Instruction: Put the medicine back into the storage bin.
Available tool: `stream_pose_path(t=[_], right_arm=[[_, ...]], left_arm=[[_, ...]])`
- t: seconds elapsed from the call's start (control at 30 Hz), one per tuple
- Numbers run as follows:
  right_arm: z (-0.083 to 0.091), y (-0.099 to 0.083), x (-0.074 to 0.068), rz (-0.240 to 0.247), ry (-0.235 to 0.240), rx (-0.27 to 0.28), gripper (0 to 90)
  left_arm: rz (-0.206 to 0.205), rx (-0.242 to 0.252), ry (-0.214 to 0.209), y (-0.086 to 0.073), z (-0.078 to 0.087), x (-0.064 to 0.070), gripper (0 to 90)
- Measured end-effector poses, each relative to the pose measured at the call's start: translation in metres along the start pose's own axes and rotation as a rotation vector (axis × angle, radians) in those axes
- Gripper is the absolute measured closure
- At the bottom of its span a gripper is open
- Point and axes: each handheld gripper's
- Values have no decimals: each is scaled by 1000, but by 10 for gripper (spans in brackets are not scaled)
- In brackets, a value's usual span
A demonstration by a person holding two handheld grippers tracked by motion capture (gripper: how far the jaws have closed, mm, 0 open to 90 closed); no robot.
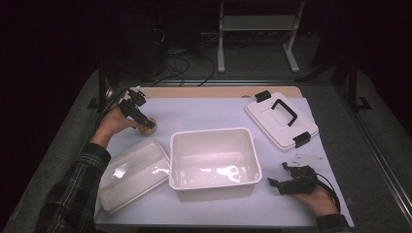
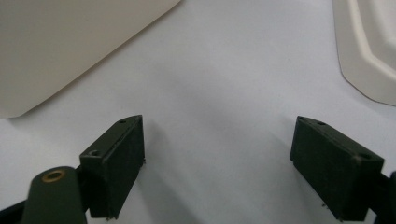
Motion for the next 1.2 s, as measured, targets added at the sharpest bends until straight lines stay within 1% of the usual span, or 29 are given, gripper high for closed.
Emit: stream_pose_path(t=[0.1,0.17,0.27,0.3,0.37,0.4,0.43,0.53,0.73,0.83,0.87,0.9,0.93,1.0,1.2], right_arm=[[0,0,0,-3,1,0,171],[0,0,0,-5,1,0,171],[0,0,1,-5,2,1,171],[0,0,1,-5,2,1,171],[0,0,1,-5,3,1,171],[0,0,1,-6,3,1,171],[0,0,1,-6,3,1,171],[0,0,1,-7,4,1,172],[0,0,1,-7,4,2,171],[0,0,1,-7,4,1,171],[0,0,1,-7,4,1,171],[0,0,1,-7,4,1,171],[0,0,1,-7,4,1,171],[0,0,1,-8,4,1,171],[0,0,1,-7,4,2,171]], left_arm=[[11,-7,5,-1,-9,-5,61],[15,-15,21,-3,-15,-8,60],[31,-33,35,-6,-25,-14,60],[31,-33,35,-6,-25,-14,60],[31,-44,29,-8,-29,-15,60],[37,-56,31,-10,-34,-15,60],[37,-56,31,-10,-34,-15,60],[38,-85,39,-11,-39,-16,61],[49,-82,32,-12,-46,-16,62],[46,-96,27,-12,-50,-16,65],[44,-101,31,-13,-51,-16,65],[40,-105,30,-13,-52,-16,101],[44,-102,24,-14,-52,-16,101],[55,-102,13,-15,-53,-17,145],[49,-104,6,-15,-54,-17,190]])
Point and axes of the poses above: each handheld gripper's, and its own axes: z roughly backward along the jaws, y roughly out of its top, x roughly to its right, and after that the axes turned 14 degrees about x, right-handed
